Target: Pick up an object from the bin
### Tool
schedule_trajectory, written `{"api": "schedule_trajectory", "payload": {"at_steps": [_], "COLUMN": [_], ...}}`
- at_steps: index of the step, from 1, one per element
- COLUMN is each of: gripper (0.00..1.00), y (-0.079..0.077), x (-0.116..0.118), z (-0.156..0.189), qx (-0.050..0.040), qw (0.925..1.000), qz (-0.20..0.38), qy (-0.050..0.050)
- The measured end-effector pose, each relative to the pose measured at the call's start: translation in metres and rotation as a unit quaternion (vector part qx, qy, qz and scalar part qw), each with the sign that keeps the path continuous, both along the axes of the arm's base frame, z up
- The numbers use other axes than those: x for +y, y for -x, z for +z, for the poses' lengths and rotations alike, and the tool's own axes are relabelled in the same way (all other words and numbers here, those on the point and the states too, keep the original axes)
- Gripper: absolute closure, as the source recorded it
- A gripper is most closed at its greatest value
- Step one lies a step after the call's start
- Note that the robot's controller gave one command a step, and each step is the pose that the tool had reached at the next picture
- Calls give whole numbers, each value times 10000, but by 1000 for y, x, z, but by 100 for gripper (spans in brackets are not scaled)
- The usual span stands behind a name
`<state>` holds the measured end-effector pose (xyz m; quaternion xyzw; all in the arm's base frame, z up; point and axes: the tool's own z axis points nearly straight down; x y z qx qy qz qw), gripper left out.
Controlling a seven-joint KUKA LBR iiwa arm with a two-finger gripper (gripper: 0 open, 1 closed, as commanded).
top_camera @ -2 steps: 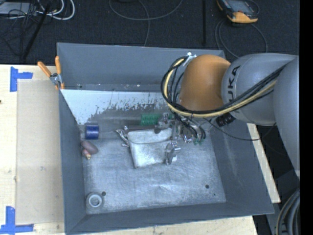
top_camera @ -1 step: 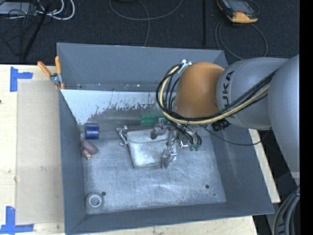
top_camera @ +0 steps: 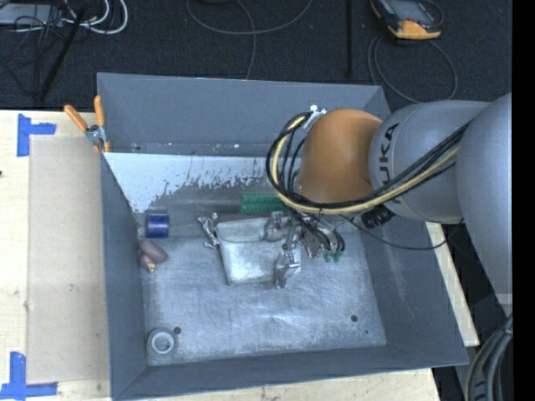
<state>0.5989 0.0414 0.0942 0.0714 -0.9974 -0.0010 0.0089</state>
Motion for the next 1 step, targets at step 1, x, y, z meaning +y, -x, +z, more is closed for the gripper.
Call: {"api": "schedule_trajectory", "payload": {"at_steps": [1], "gripper": [100], "y": [-4], "x": [9], "z": [171], "qx": [-127], "qw": [9999], "qz": [72], "qy": [-1]}}
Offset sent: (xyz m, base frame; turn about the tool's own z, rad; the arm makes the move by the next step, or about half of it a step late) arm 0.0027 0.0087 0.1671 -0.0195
